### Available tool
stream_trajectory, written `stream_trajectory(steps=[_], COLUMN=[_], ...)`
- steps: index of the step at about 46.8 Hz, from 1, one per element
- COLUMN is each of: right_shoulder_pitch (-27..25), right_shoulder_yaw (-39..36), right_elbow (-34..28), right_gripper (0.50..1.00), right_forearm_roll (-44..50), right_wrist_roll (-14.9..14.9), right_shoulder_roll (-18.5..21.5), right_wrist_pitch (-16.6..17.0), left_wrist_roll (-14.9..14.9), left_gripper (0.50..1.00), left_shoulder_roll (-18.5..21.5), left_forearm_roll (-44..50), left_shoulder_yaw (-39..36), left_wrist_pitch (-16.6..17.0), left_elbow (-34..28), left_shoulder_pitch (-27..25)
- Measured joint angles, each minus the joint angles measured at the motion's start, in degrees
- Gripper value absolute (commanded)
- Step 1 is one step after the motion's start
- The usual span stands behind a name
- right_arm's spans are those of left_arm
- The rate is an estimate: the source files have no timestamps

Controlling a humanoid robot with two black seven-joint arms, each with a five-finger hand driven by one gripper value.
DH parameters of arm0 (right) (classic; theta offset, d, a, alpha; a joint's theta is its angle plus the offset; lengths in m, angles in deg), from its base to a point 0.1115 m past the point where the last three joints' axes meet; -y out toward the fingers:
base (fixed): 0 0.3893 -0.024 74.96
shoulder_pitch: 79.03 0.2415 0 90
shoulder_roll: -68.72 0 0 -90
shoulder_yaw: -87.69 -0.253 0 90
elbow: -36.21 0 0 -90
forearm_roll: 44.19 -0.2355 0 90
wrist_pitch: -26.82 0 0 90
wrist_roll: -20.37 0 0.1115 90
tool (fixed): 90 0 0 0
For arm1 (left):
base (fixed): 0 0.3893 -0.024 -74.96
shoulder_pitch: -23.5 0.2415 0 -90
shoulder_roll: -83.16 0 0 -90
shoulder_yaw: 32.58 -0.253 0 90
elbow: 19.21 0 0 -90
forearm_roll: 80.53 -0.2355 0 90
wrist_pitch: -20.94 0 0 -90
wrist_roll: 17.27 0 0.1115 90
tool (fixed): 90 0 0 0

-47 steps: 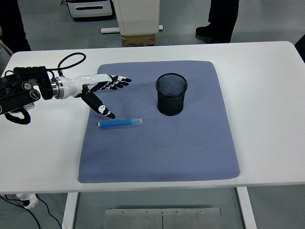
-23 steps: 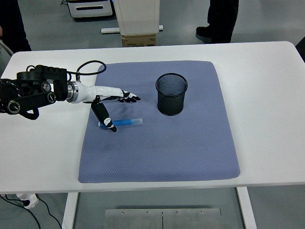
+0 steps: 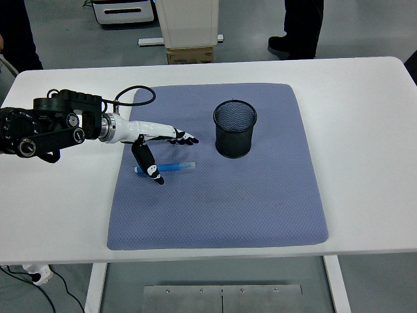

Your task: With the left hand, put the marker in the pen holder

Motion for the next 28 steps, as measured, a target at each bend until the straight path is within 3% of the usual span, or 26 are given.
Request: stream_trajectory(steps=[10, 17, 28], right_shoulder_pitch=[0.0, 0.0, 0.0], right_shoulder_yaw=[0.0, 0.0, 0.0], right_elbow=[0.0, 0.0, 0.0], right_gripper=[1.0, 1.0, 1.0], right_forearm_roll=[0.0, 0.0, 0.0], right_wrist_roll=[0.0, 0.0, 0.0], right_shoulder_roll=[0.0, 0.0, 0.0], right_wrist_pitch=[0.0, 0.0, 0.0], left_wrist_roll=[-0.1, -0.1, -0.1], left_gripper=[1.0, 0.918, 0.856], left_shoulder_roll=[0.0, 0.0, -0.2], left_forearm_roll=[-1.0, -1.9, -2.0], left_shoulder_yaw=[-0.4, -0.5, -0.8], left_wrist_pitch=[0.3, 0.4, 0.4], left_elbow=[0.0, 0.0, 0.1], left_shoulder_pitch=[0.0, 0.0, 0.1])
